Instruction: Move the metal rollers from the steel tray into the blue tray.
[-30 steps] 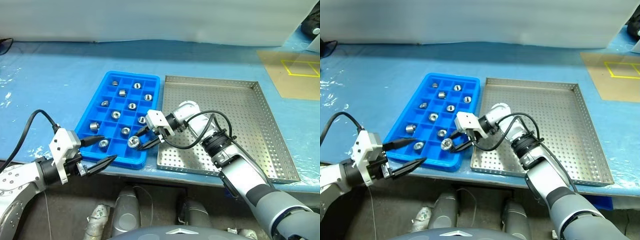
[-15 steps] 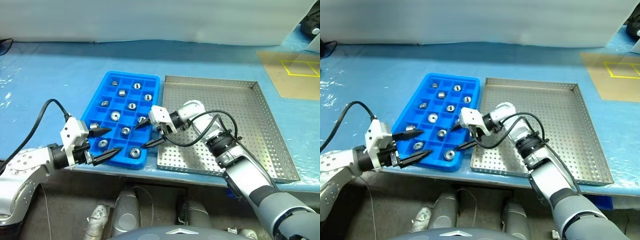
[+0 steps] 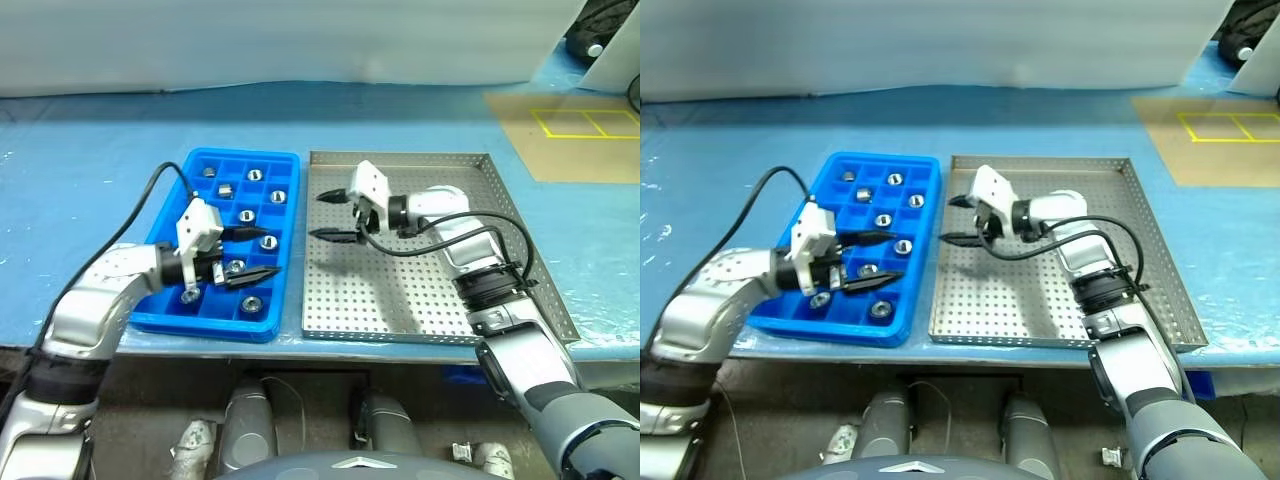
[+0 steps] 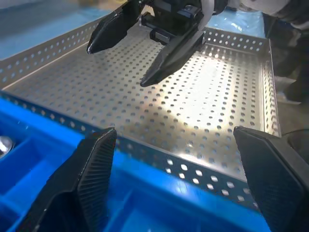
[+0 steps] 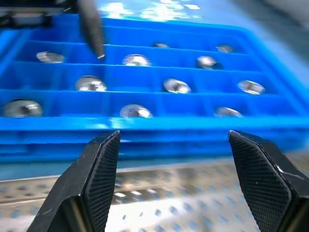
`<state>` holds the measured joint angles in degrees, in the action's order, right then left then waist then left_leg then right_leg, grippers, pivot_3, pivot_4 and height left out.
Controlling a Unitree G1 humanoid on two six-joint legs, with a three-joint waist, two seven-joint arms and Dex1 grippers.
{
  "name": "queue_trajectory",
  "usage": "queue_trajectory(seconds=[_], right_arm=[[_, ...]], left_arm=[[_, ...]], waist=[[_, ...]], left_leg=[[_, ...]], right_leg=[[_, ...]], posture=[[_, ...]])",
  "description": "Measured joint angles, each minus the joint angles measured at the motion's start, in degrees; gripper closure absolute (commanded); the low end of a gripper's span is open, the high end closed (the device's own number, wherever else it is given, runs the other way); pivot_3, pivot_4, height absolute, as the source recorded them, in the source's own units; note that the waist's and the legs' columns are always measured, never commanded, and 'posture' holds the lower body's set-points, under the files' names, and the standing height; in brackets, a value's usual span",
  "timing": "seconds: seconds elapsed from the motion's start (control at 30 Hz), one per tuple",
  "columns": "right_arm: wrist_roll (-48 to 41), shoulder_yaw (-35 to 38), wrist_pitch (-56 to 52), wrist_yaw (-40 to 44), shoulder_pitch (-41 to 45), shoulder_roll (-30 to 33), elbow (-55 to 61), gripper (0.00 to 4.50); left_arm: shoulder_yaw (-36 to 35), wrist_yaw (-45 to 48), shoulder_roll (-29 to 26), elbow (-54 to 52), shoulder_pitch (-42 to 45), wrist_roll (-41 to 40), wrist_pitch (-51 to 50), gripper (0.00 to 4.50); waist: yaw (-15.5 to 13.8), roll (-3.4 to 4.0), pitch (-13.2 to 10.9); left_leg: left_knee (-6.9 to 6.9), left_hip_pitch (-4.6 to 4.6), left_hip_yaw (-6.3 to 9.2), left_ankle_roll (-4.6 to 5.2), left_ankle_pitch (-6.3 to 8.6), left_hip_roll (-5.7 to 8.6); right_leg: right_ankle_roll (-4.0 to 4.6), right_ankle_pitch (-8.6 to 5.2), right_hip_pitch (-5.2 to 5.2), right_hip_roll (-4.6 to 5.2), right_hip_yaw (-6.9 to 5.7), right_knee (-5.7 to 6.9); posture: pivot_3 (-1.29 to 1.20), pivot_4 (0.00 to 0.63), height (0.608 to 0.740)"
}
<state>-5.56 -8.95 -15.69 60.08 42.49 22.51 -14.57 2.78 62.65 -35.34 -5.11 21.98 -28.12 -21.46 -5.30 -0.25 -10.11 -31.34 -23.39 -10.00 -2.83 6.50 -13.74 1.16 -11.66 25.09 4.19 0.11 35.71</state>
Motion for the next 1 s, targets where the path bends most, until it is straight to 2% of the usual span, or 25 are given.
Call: queue_trajectory(seconds=[0.27,0.43,0.7,1.0], right_arm=[[-1.1,7.0,-7.1,-14.2,-8.6,0.4,10.5,0.84],[-1.5,10.8,-10.4,-22.8,-11.6,-0.8,15.2,0.84],[-2.5,10.8,-12.3,-24.4,-13.2,0.0,17.7,0.84],[-2.5,10.3,-11.2,-24.8,-11.4,1.0,14.3,0.84]], left_arm=[[5.1,4.5,9.1,16.0,10.3,4.4,5.5,0.40],[5.2,5.7,12.6,24.8,15.5,6.0,9.1,0.40],[4.5,5.9,13.2,28.2,16.4,7.1,11.5,0.40],[3.4,5.1,12.5,26.8,14.5,7.2,11.6,0.40]], waist=[[3.2,-0.01,0.0],[4.4,-0.01,0.0],[4.8,0.00,0.0],[4.5,0.00,0.0]], left_leg=[[-0.02,0.07,-0.05,0.00,-0.02,0.01],[-0.03,0.17,-0.07,0.04,0.01,0.03],[-0.05,0.19,-0.10,0.11,0.05,0.04],[-0.06,0.20,-0.09,0.12,0.06,0.03]], right_leg=[[0.00,0.02,-0.01,-0.04,0.12,0.00],[-0.01,0.02,-0.11,-0.03,0.15,0.00],[0.00,0.03,-0.14,-0.03,0.17,-0.05],[0.00,0.03,-0.16,-0.02,0.15,-0.05]], posture=[[-0.33,0.150,0.740],[-0.37,0.150,0.740],[-0.34,0.150,0.740],[-0.29,0.150,0.740]])
